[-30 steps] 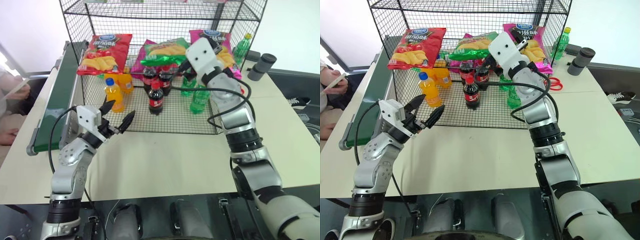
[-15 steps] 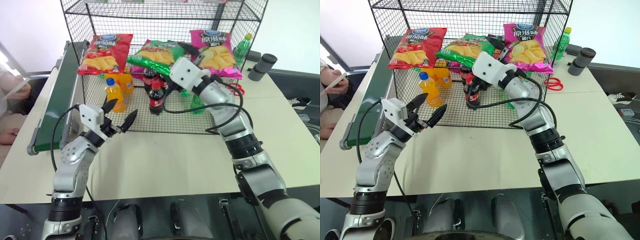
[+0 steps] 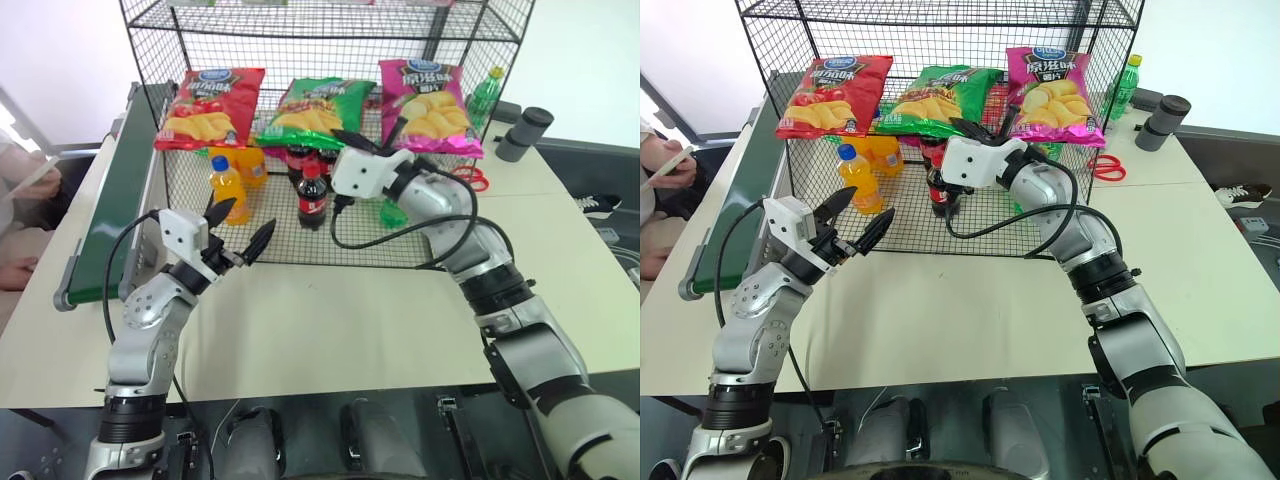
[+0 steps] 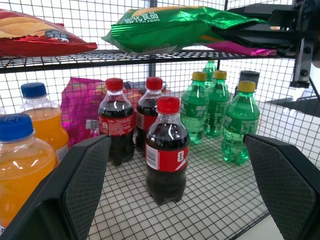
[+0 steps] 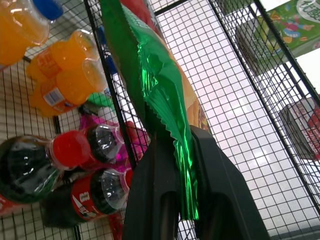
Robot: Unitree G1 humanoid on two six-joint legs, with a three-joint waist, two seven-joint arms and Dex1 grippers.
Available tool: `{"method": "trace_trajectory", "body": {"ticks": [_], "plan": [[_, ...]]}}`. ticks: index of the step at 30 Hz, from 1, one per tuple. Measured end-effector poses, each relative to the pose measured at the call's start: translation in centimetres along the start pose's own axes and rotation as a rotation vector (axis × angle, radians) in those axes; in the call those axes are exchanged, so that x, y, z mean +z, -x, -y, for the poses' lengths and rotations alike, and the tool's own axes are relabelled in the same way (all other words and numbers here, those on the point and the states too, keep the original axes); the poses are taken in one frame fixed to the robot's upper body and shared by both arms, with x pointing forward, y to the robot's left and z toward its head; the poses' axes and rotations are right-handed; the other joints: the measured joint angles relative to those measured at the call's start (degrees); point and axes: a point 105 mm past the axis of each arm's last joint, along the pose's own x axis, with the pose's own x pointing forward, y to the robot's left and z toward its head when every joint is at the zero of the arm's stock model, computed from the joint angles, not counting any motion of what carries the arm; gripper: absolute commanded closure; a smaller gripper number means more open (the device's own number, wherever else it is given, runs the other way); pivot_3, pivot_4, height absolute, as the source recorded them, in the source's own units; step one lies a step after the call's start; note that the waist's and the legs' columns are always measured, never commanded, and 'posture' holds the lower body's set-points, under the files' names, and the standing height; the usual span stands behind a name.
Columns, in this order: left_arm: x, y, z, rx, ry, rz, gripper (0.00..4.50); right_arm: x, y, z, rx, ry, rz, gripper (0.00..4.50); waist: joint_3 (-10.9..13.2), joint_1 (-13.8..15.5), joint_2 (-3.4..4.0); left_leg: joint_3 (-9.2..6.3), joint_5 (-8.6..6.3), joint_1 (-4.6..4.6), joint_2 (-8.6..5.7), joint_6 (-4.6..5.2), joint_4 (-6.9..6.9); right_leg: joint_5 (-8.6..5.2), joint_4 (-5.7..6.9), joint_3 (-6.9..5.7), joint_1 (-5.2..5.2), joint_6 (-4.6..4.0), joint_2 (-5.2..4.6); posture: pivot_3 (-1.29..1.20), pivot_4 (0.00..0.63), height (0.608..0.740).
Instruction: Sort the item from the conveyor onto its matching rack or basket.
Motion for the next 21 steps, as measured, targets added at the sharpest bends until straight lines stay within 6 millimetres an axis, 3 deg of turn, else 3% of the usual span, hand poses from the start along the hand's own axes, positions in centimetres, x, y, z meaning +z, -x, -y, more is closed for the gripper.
{"method": "trace_trajectory", "body": {"ticks": [5,12,16,20,21], "plan": [[0.0,0.0,0.1,0.0,0.005,0.002,0.0,-0.3,-0.7,1.7,-0.026,0.058,0.014,4.48,0.0,0.0,0.0,0.0,0.02,0.0,0.0,-0.03,0.0,0.0,0.0,0.0,0.0,0.0,0.0,0.0,0.15,0.74],[0.0,-0.1,0.1,0.001,0.006,0.003,0.0,-2.1,-0.4,0.6,-0.002,0.058,0.002,4.48,0.0,0.1,0.0,0.01,0.14,0.0,0.0,-0.25,0.0,0.0,-0.02,0.01,0.01,0.0,-0.01,0.0,0.15,0.74],[0.0,-0.1,0.1,0.001,0.006,0.003,0.0,-2.2,-0.2,0.8,-0.003,0.028,0.017,2.84,0.0,0.0,0.0,0.0,0.14,0.0,0.01,-0.25,0.0,0.0,-0.02,0.01,0.01,0.0,-0.01,0.0,0.15,0.74],[-0.1,0.0,0.1,0.002,0.008,0.001,0.0,-2.0,0.2,1.2,0.002,0.021,0.032,0.8,0.0,0.1,0.0,0.0,0.14,0.0,0.01,-0.25,-0.01,0.0,-0.02,0.01,0.01,0.0,-0.01,0.0,0.15,0.74],[-0.2,0.0,0.1,0.002,0.008,-0.001,0.0,-1.9,0.4,1.3,0.004,0.012,0.039,0.8,0.0,0.1,0.0,0.0,0.14,0.0,0.01,-0.25,-0.01,0.0,-0.02,0.01,0.01,0.0,-0.01,0.0,0.15,0.74]]}}
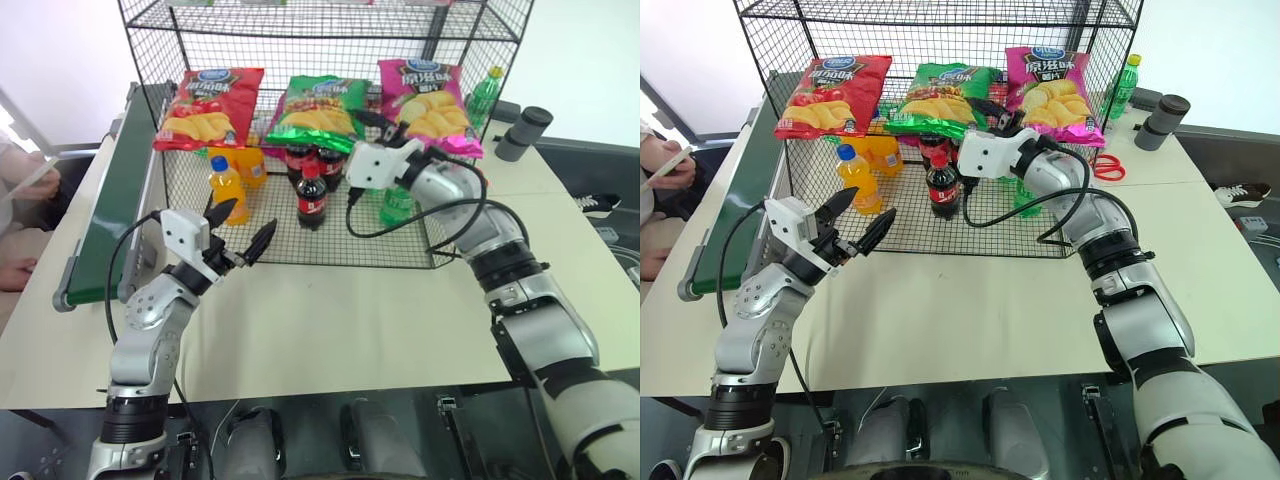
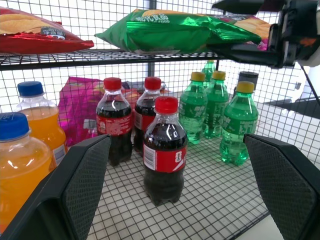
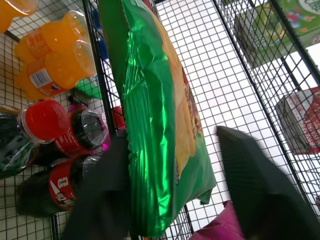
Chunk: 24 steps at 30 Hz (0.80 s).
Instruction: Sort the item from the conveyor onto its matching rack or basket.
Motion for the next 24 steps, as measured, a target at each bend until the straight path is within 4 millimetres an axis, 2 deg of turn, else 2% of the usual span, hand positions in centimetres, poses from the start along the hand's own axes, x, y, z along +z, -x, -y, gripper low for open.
{"method": "trace_trajectory", "body": {"ticks": [6,11,15,17,20,23,24], "plan": [[-0.1,0.0,0.2,-0.006,0.0,-0.004,0.0,-0.1,2.0,0.4,0.031,-0.029,0.009,0.8,0.0,0.1,0.0,-0.01,-0.01,0.0,-0.01,0.01,0.01,0.0,0.0,0.0,0.02,0.0,-0.01,0.0,0.15,0.74],[-0.2,-0.1,0.4,-0.019,0.0,-0.007,0.0,-0.8,3.8,-0.4,0.055,-0.073,-0.021,0.8,0.0,0.0,0.0,-0.02,-0.01,0.02,0.0,0.01,0.0,0.0,0.0,-0.01,0.03,0.0,0.0,0.0,0.15,0.74],[-0.4,0.6,-0.1,-0.033,-0.041,-0.046,0.0,-0.1,6.3,0.0,-0.02,-0.432,-0.002,0.8,0.0,0.0,0.01,-0.05,-0.01,0.02,0.04,0.02,-0.04,0.0,-0.02,0.0,0.03,0.01,0.02,0.0,0.15,0.74],[-0.4,1.3,-0.7,-0.037,-0.066,-0.071,0.0,-0.2,7.8,0.8,-0.031,-0.517,-0.013,0.8,0.0,0.1,0.01,-0.04,-0.11,0.03,0.03,0.19,-0.01,0.0,-0.01,-0.02,0.05,0.01,0.01,0.0,0.15,0.74],[-0.6,3.1,-2.8,-0.003,-0.101,-0.124,0.0,-1.0,10.9,1.7,-0.034,-0.669,-0.044,0.8,0.0,0.3,0.0,-0.06,-0.18,0.06,0.02,0.32,0.0,0.0,-0.04,-0.05,0.1,0.0,-0.01,0.0,0.15,0.74],[-0.4,4.0,-3.9,-0.001,-0.093,-0.152,0.0,0.0,12.7,1.5,-0.014,-0.873,0.003,0.05,0.0,0.4,0.0,-0.07,-0.19,0.05,0.02,0.34,-0.01,0.0,-0.04,-0.05,0.11,0.0,-0.01,0.0,0.15,0.74],[-0.5,4.4,-3.6,-0.045,-0.089,-0.178,0.0,1.2,13.9,0.6,0.057,-0.959,0.038,0.02,0.0,0.4,0.0,-0.09,-0.21,0.05,0.02,0.36,-0.03,-0.01,-0.06,-0.06,0.11,-0.01,-0.01,0.0,0.15,0.74]]}}
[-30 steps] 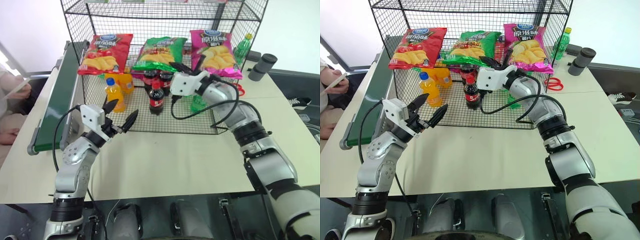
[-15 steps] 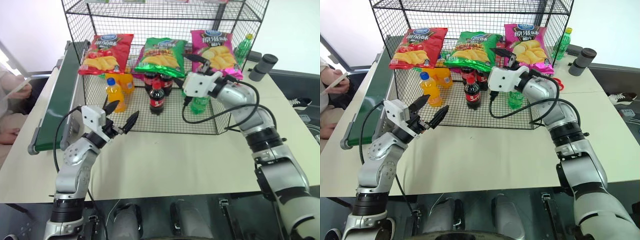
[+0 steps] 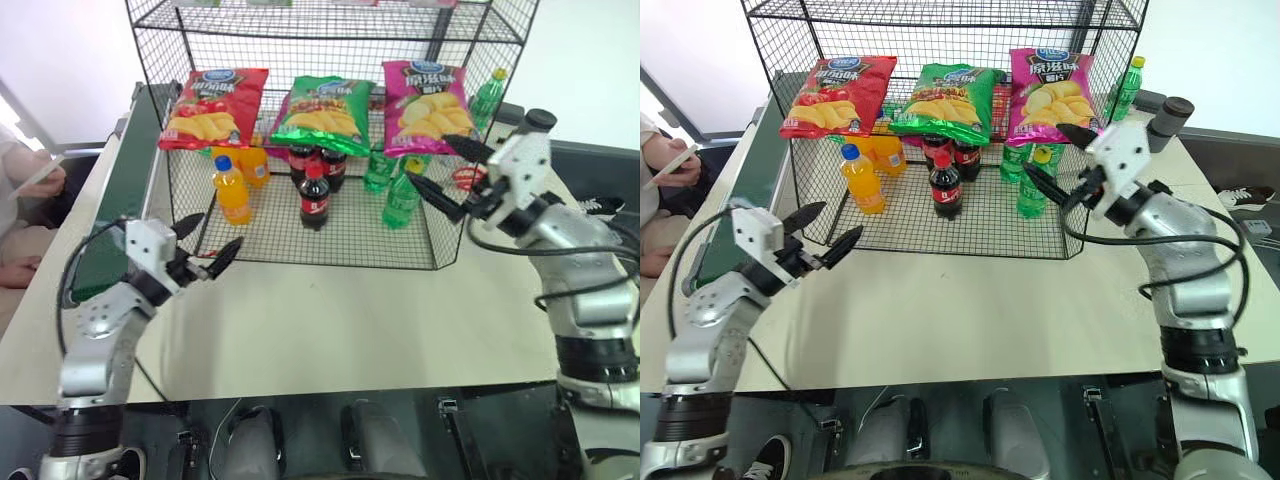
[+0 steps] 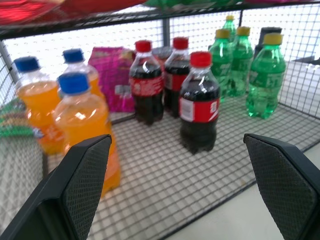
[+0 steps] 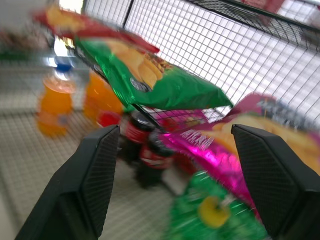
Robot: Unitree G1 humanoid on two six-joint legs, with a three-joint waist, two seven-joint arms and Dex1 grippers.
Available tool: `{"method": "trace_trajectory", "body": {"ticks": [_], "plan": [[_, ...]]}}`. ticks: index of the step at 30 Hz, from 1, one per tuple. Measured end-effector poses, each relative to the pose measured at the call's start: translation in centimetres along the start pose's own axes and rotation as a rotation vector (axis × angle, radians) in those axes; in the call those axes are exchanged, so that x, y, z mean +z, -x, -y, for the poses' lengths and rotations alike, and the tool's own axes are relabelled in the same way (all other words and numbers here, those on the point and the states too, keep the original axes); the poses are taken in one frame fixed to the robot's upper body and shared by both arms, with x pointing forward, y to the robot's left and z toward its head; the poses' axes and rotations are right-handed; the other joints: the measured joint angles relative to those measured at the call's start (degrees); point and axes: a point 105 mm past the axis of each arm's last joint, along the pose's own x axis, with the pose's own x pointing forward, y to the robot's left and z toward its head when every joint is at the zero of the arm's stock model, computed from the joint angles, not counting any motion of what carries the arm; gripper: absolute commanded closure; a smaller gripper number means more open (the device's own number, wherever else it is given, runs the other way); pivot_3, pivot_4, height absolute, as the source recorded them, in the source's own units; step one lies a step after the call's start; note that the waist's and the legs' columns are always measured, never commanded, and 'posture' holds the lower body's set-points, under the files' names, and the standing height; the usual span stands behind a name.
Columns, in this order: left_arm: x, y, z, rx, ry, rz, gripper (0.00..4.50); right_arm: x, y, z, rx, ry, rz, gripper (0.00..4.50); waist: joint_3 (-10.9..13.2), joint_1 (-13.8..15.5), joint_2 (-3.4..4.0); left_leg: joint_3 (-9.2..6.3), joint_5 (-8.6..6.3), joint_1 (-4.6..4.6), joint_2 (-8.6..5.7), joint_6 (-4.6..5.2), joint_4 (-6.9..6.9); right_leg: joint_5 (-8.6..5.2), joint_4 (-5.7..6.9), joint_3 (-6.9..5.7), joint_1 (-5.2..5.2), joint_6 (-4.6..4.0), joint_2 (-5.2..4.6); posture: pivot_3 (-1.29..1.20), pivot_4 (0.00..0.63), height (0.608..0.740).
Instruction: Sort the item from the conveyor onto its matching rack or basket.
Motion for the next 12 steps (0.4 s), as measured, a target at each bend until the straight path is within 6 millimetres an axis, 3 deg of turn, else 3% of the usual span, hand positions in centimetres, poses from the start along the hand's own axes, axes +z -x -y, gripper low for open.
{"method": "trace_trajectory", "body": {"ticks": [3,5,12], "plan": [[-1.0,1.9,-0.1,-0.063,0.009,-0.102,0.0,-2.3,3.2,-3.7,0.16,-0.183,-0.12,0.02,0.0,0.1,-0.01,-0.07,-0.04,0.0,0.02,0.07,-0.13,0.0,-0.33,-0.05,0.1,0.0,0.01,0.0,0.15,0.74],[-1.2,2.5,-0.8,-0.046,0.005,-0.115,0.0,-3.6,4.6,-5.0,0.207,-0.259,-0.19,0.02,0.0,0.1,0.0,-0.08,-0.06,-0.01,0.0,0.11,-0.11,0.01,-0.44,-0.04,0.13,0.01,-0.02,0.0,0.15,0.74],[-1.9,3.2,-2.9,0.027,-0.044,-0.189,0.0,-4.8,6.0,-6.0,0.217,-0.282,-0.237,0.02,0.0,-0.1,-0.02,-0.06,-0.09,0.02,-0.02,0.15,0.0,0.1,-0.61,-0.01,0.25,-0.1,0.01,0.0,0.15,0.74]]}}
